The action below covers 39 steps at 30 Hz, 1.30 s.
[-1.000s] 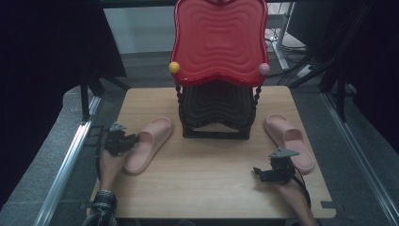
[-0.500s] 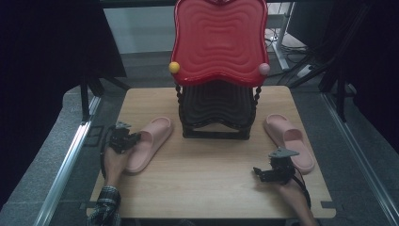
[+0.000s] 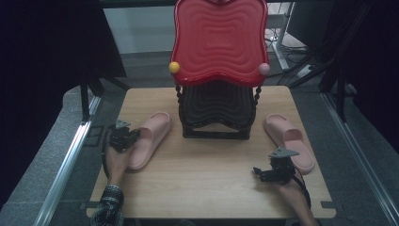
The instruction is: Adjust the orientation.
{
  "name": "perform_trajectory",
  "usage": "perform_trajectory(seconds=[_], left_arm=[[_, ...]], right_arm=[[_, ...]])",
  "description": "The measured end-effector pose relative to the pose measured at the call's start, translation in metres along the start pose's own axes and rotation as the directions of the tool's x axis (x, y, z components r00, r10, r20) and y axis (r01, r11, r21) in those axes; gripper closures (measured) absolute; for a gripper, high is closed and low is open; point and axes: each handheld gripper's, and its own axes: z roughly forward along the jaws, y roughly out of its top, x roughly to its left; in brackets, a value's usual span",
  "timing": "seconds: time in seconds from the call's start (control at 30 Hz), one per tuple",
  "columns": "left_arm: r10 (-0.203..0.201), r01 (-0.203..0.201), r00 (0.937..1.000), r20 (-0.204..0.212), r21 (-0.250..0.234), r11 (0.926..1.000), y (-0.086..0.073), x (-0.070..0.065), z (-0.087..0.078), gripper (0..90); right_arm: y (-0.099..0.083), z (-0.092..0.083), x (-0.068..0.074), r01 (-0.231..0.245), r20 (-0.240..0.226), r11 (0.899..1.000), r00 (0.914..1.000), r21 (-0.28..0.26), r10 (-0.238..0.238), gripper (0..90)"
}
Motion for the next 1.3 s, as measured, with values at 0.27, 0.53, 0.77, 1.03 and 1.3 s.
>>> perform_trajectory(seconds=[0.27, 0.53, 0.77, 1.03, 1.3], left_arm=[[-0.035, 0.033, 0.9991, -0.023, -0.077, 0.9965, 0.007, -0.001, -0.008, 81.6], [-0.065, 0.059, 0.9972, -0.038, -0.137, 0.9889, 0.013, -0.002, -0.014, 81.7], [-0.076, 0.063, 0.9954, -0.058, -0.199, 0.9779, 0.024, -0.005, -0.02, 81.9], [-0.087, 0.063, 0.993, -0.08, -0.265, 0.9621, 0.038, -0.009, -0.028, 81.8], [-0.108, 0.07, 0.9888, -0.103, -0.322, 0.9442, 0.053, -0.009, -0.037, 81.8]], right_arm=[[0.0, 0.0, 0.0, 0.0, 0.0, 1.0, 1.0, 0.0, 0.0, 7.2], [0.0, 0.0, 0.0, -0.001, 0.0, 1.0, 1.0, 0.0, 0.001, 7.2], [0.0, 0.0, 0.0, -0.001, 0.0, 1.0, 1.0, -0.001, 0.001, 7.2], [0.0, 0.0, 0.0, -0.002, 0.0, 1.0, 1.0, 0.0, 0.002, 7.2], [0.0, 0.0, 0.0, 0.0, 0.0, 1.0, 1.0, 0.0, 0.0, 7.2]])
